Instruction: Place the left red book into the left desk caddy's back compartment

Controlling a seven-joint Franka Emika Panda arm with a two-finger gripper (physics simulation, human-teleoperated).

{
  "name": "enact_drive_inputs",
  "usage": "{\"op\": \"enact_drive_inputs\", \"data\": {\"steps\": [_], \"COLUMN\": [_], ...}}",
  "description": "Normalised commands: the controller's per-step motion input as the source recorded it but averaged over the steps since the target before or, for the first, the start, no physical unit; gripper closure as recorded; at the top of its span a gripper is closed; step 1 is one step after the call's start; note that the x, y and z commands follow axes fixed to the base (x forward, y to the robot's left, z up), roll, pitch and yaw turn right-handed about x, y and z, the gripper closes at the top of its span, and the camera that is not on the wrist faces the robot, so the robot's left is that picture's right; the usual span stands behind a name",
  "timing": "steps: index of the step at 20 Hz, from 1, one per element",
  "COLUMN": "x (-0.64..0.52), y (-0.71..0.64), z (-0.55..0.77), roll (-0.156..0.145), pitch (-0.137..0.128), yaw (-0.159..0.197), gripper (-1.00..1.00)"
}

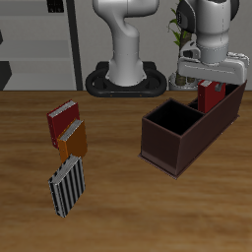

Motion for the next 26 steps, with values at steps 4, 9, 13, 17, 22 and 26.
{"op": "enact_drive_inputs", "data": {"steps": [4, 9, 13, 17, 22, 26], "x": [0.13, 0.16, 0.13, 0.09, 0.06, 0.04], "y": [0.04, 0.04, 0.04, 0.02, -0.08, -0.04], "z": [-0.34, -0.37, -0.29, -0.27, -0.08, -0.03], "roll": [0.004, 0.001, 0.003, 0.005, -0.002, -0.014], "pitch": [0.059, 0.068, 0.051, 0.088, 0.034, 0.032], "yaw": [-0.001, 0.010, 0.023, 0.012, -0.041, -0.026], "gripper": [1.00, 1.00, 1.00, -1.00, -1.00, -1.00]}}
